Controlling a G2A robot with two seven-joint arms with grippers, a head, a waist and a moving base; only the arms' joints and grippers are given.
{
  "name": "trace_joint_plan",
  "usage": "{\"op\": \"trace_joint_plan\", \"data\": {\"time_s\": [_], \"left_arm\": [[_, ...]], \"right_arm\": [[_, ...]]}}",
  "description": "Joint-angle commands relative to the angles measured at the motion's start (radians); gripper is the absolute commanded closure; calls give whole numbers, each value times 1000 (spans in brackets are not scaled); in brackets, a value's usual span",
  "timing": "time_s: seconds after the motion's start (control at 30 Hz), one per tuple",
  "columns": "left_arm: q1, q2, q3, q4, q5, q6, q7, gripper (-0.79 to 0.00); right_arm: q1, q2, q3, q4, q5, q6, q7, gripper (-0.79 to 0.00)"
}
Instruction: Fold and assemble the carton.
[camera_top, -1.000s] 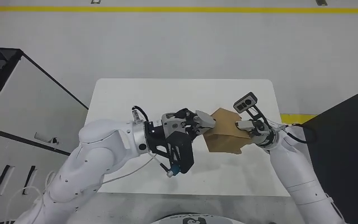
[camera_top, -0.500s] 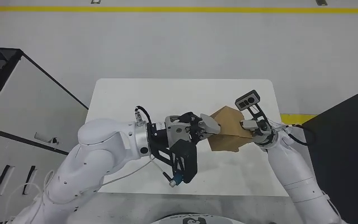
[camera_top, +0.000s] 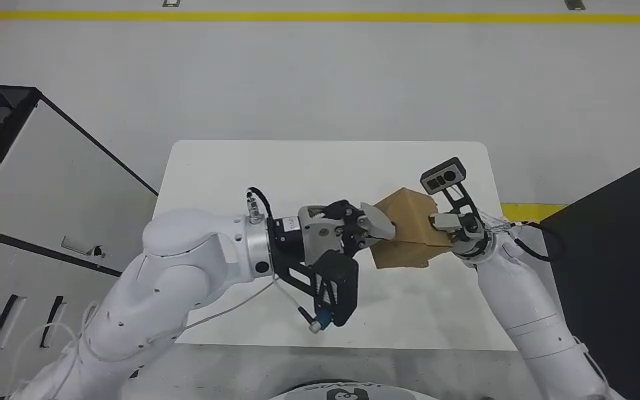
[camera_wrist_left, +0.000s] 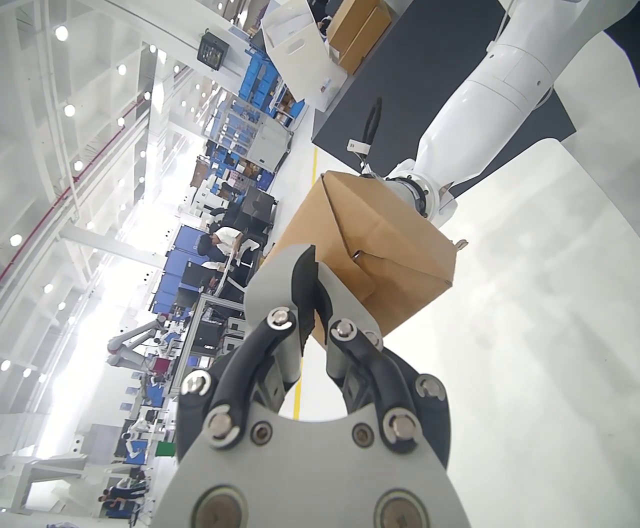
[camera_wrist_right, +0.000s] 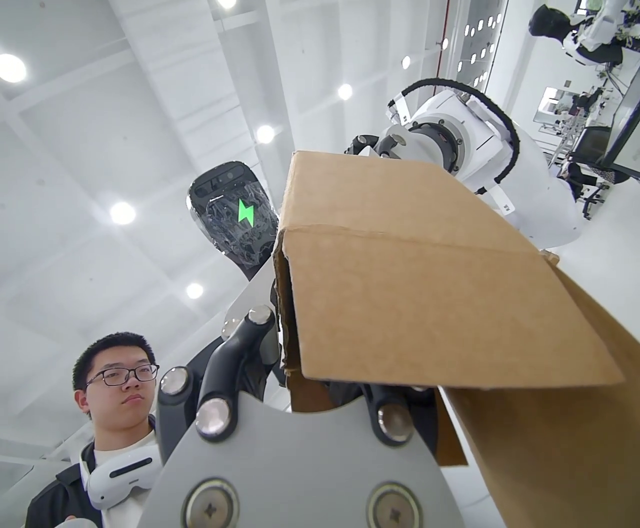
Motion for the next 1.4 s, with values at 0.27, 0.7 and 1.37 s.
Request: {"op": "trace_joint_plan", "data": {"time_s": [0.27, 0.7, 1.37], "left_arm": [[-11, -1, 9, 4, 15, -15, 5, 0], [-17, -3, 19, 16, 12, -11, 9, 0], [-45, -13, 71, 36, 32, -7, 18, 0]], "right_arm": [[7, 5, -8, 5, 11, -7, 0, 0], [10, 6, -14, 4, 14, -2, 0, 0], [10, 6, -14, 4, 14, -2, 0, 0]]}}
